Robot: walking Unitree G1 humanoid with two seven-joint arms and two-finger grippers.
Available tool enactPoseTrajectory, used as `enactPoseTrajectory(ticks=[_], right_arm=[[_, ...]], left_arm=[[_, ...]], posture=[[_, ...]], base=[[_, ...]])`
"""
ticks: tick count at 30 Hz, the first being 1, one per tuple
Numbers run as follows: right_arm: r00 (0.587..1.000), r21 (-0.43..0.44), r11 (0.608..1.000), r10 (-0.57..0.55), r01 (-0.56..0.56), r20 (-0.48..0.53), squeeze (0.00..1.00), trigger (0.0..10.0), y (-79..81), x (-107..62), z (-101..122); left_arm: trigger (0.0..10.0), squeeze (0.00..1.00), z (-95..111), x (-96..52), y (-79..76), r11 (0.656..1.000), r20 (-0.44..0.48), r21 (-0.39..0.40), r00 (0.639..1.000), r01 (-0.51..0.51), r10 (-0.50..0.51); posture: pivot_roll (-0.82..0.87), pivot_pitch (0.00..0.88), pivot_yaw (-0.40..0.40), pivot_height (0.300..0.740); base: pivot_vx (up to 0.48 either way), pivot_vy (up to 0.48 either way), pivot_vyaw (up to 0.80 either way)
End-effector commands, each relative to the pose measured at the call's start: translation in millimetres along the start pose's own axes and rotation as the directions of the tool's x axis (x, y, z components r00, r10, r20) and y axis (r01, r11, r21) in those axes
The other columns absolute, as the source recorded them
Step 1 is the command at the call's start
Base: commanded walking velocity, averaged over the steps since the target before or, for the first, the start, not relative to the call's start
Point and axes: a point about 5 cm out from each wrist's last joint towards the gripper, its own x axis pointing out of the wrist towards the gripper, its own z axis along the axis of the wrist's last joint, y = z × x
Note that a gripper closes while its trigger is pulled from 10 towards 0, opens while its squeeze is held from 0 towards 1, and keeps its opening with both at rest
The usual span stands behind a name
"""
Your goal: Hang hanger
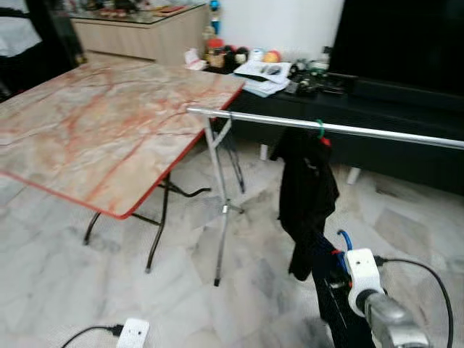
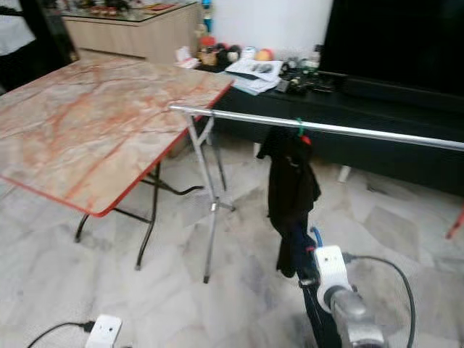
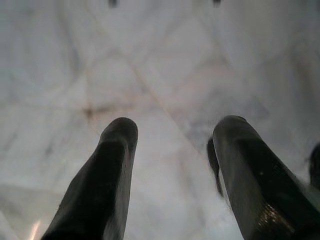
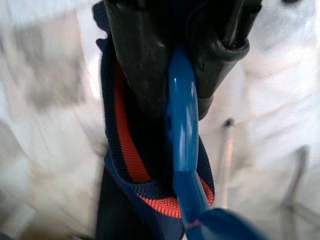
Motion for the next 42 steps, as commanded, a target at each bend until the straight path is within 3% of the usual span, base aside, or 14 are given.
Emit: enactPoseTrajectory(ticks=[1, 5, 7, 10, 22, 25, 26, 29, 33, 35, 37, 38, 41, 42], right_arm=[[0.995, -0.115, 0.989, 0.094, -0.088, 0.046, 0.0, 10.0, 0.7, -0.1, 21.9], [0.989, -0.206, 0.971, 0.137, -0.125, 0.047, 0.0, 10.0, -6.3, -4.1, 36.0], [0.984, -0.294, 0.943, 0.175, -0.157, 0.038, 0.0, 10.0, -14.4, -10.1, 48.5], [0.982, -0.359, 0.918, 0.187, -0.167, 0.021, 0.0, 10.0, -22.7, -15.7, 57.5], [0.985, -0.361, 0.919, 0.174, -0.159, 0.009, 0.0, 10.0, -33.7, -24.3, 53.3], [0.974, -0.372, 0.904, 0.227, -0.211, -0.001, 0.0, 10.0, -26.7, -27.4, 53.0], [0.962, -0.399, 0.879, 0.271, -0.259, -0.028, 0.0, 10.0, -19.8, -30.6, 47.4], [0.947, -0.434, 0.845, 0.313, -0.311, -0.07, 0.0, 10.0, -14.5, -36.3, 40.9], [0.939, -0.46, 0.822, 0.332, -0.336, -0.093, 0.0, 10.0, -14.3, -38.0, 42.3], [0.952, -0.434, 0.852, 0.302, -0.292, -0.047, 0.0, 10.0, -15.4, -32.8, 47.3], [0.971, -0.343, 0.91, 0.238, -0.232, -0.025, 0.0, 10.0, -20.4, -29.1, 40.1], [0.982, -0.241, 0.953, 0.19, -0.185, 0.0, 0.0, 10.0, -19.6, -25.1, 30.7], [0.993, -0.146, 0.983, 0.116, -0.113, 0.008, 0.0, 10.0, -20.5, -22.6, 20.5], [0.998, -0.042, 0.998, 0.054, -0.053, 0.028, 0.0, 10.0, -18.6, -20.4, 9.7]], left_arm=[[10.0, 0.0, 73.1, 4.9, 17.3, 0.997, 0.262, 0.078, 0.964, 0.019, -0.039], [10.0, 0.0, 107.0, 2.6, 12.2, 0.981, 0.365, 0.162, 0.916, 0.11, -0.163], [10.0, 0.0, 129.1, -2.0, -2.7, 0.91, 0.374, 0.34, 0.854, 0.236, -0.361], [10.0, 0.0, 143.8, -6.9, -13.1, 0.841, 0.357, 0.448, 0.802, 0.303, -0.479], [10.0, 0.0, 159.1, -20.9, -18.1, 0.785, 0.377, 0.517, 0.733, 0.341, -0.567], [10.0, 0.0, 164.6, -28.9, -19.2, 0.745, 0.353, 0.558, 0.707, 0.367, -0.613], [10.0, 0.0, 162.1, -36.1, -22.3, 0.689, 0.309, 0.607, 0.682, 0.396, -0.663], [10.0, 0.0, 158.4, -43.2, -26.6, 0.629, 0.251, 0.652, 0.662, 0.424, -0.707], [10.0, 0.0, 163.3, -46.3, -28.2, 0.658, 0.294, 0.636, 0.662, 0.403, -0.689], [10.0, 0.0, 163.2, -42.6, -27.2, 0.724, 0.358, 0.569, 0.675, 0.39, -0.646], [10.0, 0.0, 157.5, -36.2, -22.1, 0.785, 0.389, 0.531, 0.732, 0.318, -0.559], [10.0, 0.0, 154.3, -32.6, -13.4, 0.86, 0.441, 0.433, 0.768, 0.272, -0.465], [10.0, 0.0, 149.7, -32.6, -6.2, 0.908, 0.464, 0.336, 0.794, 0.252, -0.392], [10.0, 0.0, 139.3, -31.1, 3.4, 0.942, 0.465, 0.258, 0.828, 0.213, -0.314]], posture=[[0.06, 0.0, 0.032, 0.74], [0.07, 0.0, 0.029, 0.74], [0.07, 0.0, 0.02, 0.74], [0.07, 0.0, 0.012, 0.74], [0.06, 0.0, 0.014, 0.74], [0.07, 0.0, 0.012, 0.74], [0.09, 0.0, -0.005, 0.74], [0.11, 0.0, -0.034, 0.74], [0.13, 0.0, -0.06, 0.74], [0.12, 0.0, -0.064, 0.74], [0.14, 0.0, -0.071, 0.74], [0.16, 0.0, -0.065, 0.74], [0.17, 0.0, -0.045, 0.74], [0.15, 0.0, -0.02, 0.74]], base=[[0.0, 0.0, 0.0], [0.0, 0.0, 0.0], [0.0, 0.0, 0.0], [0.0, 0.0, 0.0], [0.0, 0.0, 0.0], [0.0, 0.0, 0.0], [0.0, 0.0, 0.0], [0.0, 0.0, 0.0], [0.0, 0.0, 0.0], [0.0, 0.0, 0.0], [0.0, 0.0, 0.0], [0.0, 0.0, 0.0], [0.0, 0.0, 0.0], [0.0, 0.0, 0.0]])
